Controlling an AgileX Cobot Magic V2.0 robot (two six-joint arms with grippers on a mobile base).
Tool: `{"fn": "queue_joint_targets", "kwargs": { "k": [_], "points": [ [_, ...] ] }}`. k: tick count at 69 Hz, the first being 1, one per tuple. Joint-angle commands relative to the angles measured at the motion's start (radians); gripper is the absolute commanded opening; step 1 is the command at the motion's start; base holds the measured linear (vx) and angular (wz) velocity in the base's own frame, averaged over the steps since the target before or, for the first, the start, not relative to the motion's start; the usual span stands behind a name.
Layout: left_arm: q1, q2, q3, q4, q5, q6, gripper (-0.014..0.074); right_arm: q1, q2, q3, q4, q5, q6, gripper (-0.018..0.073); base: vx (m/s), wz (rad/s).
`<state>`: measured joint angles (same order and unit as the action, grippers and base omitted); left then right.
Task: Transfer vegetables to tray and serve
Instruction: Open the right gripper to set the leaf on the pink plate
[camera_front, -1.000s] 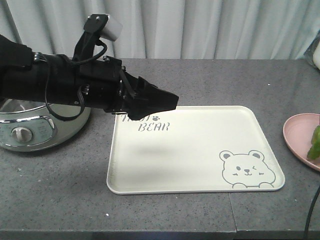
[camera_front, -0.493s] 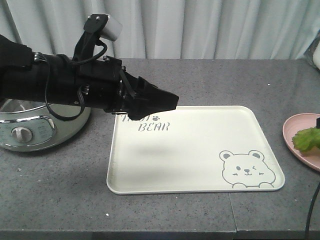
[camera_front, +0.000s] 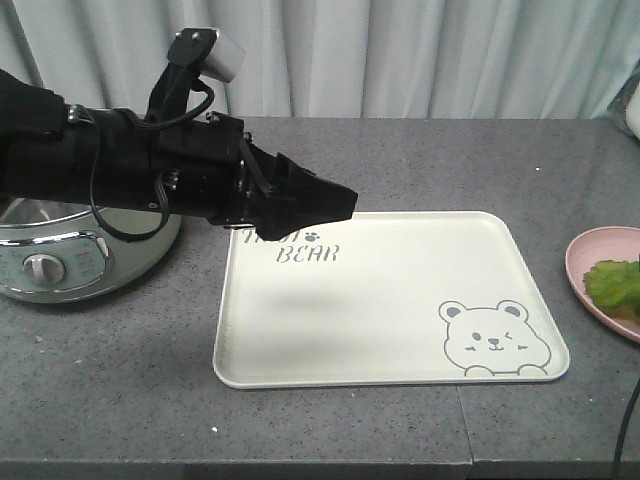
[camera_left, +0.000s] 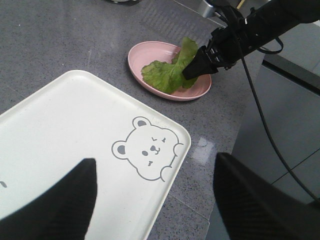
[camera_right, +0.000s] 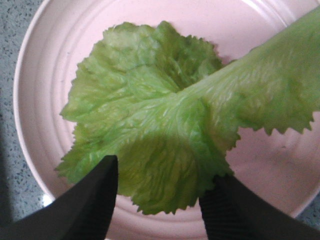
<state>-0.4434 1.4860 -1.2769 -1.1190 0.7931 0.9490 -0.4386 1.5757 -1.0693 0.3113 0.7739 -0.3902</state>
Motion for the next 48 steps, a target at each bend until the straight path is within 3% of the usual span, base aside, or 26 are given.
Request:
{"fn": "queue_joint_targets", "kwargs": {
  "k": [1, 15, 28, 48],
  "points": [
    [-0.001, -0.037, -0.027, -0.053, -0.013, -0.004, 0.0486, -0.007, -0.055, -0.031, -0.021, -0.017, 0.004, 0.0372, 0.0, 0.0],
    [-0.001, -0.037, -0.027, -0.053, -0.013, -0.004, 0.0486, -0.007, -0.125, -0.031, -0.115, -0.023, 0.103, 0.038, 0.0, 0.0],
    [-0.001, -0.037, -0.027, -0.053, -0.013, -0.004, 0.0486, -0.009, -0.204, -0.031, -0.124, -0.032, 0.116, 0.0379, 0.0, 0.0],
    [-0.001, -0.037, -0.027, -0.053, -0.013, -0.004, 0.0486, -0.156, -0.131, -0.184, -0.082, 0.087, 0.11, 0.0379, 0.0, 0.0]
  ]
}}
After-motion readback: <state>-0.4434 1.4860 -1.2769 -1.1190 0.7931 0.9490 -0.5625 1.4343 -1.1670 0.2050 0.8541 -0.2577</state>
